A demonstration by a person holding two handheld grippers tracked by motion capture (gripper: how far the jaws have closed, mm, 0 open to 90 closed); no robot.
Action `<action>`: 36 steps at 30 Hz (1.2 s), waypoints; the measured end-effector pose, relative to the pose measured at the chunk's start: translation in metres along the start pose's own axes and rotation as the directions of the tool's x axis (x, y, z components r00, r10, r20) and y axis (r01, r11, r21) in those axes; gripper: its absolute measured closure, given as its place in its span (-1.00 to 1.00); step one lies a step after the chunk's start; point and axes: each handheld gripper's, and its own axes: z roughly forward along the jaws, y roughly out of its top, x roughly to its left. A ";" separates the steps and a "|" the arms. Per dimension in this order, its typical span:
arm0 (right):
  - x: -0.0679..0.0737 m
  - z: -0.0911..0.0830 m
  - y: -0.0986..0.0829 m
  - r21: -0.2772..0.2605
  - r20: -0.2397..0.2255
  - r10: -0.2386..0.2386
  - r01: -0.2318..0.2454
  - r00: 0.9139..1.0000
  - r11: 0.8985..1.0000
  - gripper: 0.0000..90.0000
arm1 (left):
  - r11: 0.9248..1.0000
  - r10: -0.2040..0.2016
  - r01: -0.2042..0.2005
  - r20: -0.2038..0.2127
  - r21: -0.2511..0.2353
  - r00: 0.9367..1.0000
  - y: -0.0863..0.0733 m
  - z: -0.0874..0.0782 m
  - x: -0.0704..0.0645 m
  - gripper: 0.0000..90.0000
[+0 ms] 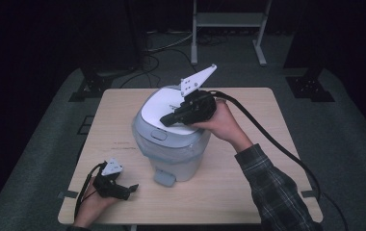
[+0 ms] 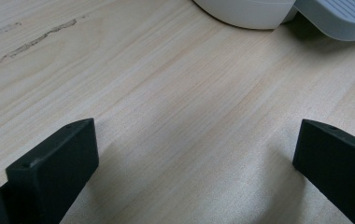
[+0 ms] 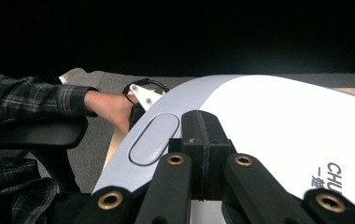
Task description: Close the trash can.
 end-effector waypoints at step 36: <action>0.011 -0.083 -0.050 -0.095 0.223 0.081 -0.061 0.972 0.994 0.05 | 1.000 0.000 0.000 0.000 0.000 1.000 0.000 0.000 0.000 -1.00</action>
